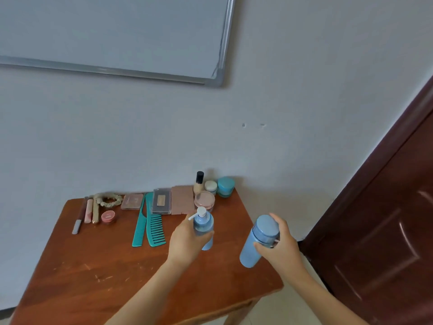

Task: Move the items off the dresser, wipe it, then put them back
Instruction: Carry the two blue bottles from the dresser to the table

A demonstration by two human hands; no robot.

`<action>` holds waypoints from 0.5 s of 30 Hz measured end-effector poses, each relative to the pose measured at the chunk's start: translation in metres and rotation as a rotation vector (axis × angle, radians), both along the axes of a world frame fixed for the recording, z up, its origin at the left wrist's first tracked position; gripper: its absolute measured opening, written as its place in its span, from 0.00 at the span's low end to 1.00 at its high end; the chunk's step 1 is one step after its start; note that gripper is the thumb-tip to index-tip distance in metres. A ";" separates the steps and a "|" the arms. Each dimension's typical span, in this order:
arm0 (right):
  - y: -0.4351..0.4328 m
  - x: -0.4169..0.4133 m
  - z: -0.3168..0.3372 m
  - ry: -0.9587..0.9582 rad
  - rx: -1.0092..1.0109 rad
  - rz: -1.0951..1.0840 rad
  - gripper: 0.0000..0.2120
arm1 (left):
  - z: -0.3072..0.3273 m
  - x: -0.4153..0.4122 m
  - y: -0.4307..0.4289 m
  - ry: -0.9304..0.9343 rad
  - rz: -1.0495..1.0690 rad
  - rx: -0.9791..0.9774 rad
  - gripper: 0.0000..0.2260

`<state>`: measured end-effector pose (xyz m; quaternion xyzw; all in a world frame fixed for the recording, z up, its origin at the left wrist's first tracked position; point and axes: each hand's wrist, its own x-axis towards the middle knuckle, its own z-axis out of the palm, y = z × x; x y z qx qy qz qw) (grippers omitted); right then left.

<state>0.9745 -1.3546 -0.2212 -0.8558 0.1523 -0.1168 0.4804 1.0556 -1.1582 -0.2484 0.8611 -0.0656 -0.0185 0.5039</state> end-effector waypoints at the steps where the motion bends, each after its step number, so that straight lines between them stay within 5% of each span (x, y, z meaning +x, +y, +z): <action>1: 0.002 0.007 -0.002 0.001 0.004 -0.017 0.34 | -0.002 0.007 0.001 0.007 -0.013 0.002 0.22; 15: -0.040 0.070 -0.031 0.086 0.054 -0.008 0.33 | -0.025 0.063 -0.040 0.120 0.005 0.104 0.22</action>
